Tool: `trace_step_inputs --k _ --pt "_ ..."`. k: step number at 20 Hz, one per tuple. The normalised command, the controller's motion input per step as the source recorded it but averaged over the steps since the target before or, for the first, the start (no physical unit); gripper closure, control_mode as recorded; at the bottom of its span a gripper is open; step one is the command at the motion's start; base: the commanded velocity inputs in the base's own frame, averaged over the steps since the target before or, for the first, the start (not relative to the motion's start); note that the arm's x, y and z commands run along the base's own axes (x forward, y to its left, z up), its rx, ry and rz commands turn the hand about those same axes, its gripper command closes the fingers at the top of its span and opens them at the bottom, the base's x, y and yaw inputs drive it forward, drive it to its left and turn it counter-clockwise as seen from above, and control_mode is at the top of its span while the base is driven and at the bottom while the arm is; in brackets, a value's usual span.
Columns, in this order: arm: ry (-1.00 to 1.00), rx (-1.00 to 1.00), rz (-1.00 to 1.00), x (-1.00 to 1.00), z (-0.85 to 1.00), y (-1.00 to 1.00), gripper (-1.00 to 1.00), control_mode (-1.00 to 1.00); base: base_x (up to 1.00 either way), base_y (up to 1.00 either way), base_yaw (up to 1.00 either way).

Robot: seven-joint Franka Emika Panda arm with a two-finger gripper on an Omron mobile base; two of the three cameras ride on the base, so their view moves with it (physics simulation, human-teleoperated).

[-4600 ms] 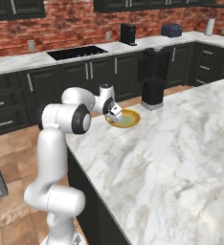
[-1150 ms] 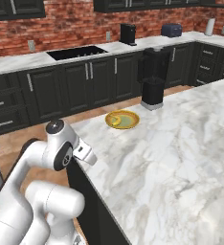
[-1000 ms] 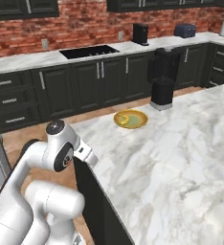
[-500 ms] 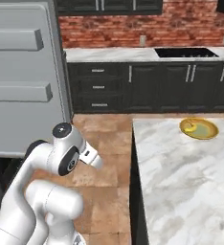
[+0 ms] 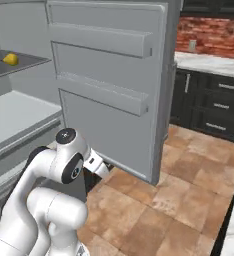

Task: Pick the banana and pear from the fridge and place them on the plate next to the blender to make a fruit smoothie.

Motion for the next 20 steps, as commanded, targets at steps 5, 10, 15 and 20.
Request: trace_step_inputs --k 5,10,15,20 --pt "0.00 0.00 0.00 0.00 0.00 0.00 -1.00 1.00 0.19 0.53 0.76" --pt "0.00 0.00 0.00 0.00 0.00 0.00 -1.00 1.00 0.96 0.14 0.55" --pt "0.00 0.00 0.00 0.00 0.00 0.00 -1.00 1.00 0.76 -0.28 0.50" --pt "0.00 0.00 0.00 0.00 0.00 0.00 -1.00 1.00 0.17 -0.55 0.46"
